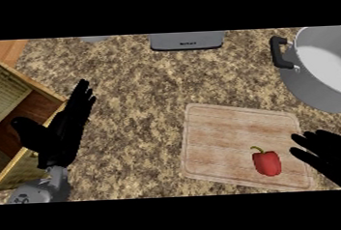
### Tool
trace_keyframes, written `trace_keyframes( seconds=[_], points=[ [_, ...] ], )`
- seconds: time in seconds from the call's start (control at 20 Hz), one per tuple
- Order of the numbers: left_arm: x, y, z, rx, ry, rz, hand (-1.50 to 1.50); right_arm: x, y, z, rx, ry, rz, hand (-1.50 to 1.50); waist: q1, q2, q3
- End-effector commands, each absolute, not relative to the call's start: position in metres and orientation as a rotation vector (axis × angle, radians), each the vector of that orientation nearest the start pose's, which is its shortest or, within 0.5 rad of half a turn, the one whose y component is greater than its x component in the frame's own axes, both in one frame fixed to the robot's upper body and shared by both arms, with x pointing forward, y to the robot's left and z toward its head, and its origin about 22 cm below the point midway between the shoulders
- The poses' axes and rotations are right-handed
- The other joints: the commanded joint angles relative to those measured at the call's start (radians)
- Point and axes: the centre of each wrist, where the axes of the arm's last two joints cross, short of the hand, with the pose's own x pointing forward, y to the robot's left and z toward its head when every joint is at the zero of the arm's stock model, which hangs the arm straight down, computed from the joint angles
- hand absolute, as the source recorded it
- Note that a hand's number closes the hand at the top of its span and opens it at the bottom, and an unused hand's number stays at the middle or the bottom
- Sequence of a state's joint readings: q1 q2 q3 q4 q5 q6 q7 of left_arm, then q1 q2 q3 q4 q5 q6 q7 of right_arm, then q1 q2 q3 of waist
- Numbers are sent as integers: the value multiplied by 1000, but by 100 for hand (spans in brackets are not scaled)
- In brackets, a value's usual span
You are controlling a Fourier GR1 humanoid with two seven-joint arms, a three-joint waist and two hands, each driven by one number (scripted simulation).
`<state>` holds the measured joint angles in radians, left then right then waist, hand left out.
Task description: Pick the bell pepper from the cutting board and place it in the pot
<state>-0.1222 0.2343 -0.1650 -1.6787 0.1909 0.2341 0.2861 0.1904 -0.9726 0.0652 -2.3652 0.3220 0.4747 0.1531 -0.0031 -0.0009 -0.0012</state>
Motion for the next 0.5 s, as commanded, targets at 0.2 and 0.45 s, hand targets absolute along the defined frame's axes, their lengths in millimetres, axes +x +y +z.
trace_keyframes(
  seconds=[0.2, 0.45],
  points=[
    [265, 229, 57, 8, -1477, -21, 0, 166, -252, 174, -648, -1211, 1659, -150, 10, 2, 1],
    [257, 226, 67, 3, -1464, -11, 0, 173, -248, 155, -732, -1143, 1673, -150, 6, 1, 1]
  ],
)
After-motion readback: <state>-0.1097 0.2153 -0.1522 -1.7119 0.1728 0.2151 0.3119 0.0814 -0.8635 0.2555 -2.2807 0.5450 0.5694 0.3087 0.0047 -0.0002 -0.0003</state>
